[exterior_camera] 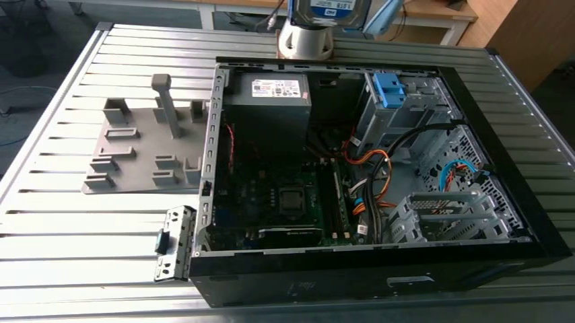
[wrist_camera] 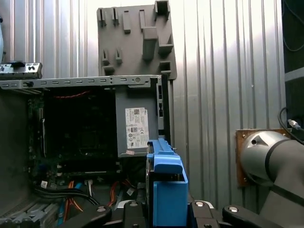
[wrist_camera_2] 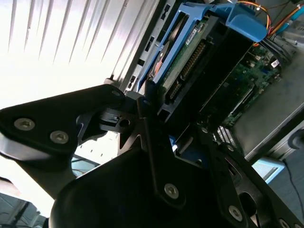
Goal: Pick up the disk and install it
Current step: 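Pick up the disk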
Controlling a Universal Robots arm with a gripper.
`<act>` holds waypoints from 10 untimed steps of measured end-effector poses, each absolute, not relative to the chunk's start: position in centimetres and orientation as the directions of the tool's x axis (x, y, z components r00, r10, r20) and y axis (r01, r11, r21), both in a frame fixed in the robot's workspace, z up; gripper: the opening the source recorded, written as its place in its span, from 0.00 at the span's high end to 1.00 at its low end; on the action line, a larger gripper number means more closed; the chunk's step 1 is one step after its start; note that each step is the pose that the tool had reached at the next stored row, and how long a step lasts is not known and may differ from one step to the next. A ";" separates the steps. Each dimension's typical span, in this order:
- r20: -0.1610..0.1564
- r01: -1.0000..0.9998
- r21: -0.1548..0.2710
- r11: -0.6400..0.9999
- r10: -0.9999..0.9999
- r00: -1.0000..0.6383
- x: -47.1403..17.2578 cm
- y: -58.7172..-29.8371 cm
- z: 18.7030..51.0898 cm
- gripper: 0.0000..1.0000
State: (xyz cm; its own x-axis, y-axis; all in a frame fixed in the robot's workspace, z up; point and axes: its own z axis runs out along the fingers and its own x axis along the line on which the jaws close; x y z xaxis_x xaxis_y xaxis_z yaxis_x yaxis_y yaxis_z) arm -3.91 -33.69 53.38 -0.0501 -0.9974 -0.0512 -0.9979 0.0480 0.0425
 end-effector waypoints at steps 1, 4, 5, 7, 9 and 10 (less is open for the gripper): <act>-0.051 -0.997 0.043 0.061 -0.997 -0.063 -3.9 -33.7 53.2 0.64; -0.052 -0.996 0.043 0.084 -0.995 -0.086 -3.9 -33.8 52.7 0.64; -0.052 -0.995 0.043 0.085 -0.995 -0.087 -3.9 -33.9 52.5 0.64; -0.052 -0.995 0.043 0.087 -0.995 -0.089 -3.7 -34.1 52.1 0.64; -0.052 -0.995 0.043 0.087 -0.995 -0.089 -3.5 -34.4 51.8 0.64; -0.052 -0.995 0.043 0.087 -0.995 -0.089 -3.4 -34.4 51.6 0.64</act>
State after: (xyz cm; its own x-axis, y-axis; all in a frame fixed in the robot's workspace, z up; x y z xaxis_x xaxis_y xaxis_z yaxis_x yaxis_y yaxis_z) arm -3.40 -34.45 51.58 -0.0889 -0.9947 -0.0517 -0.9953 0.0868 0.0426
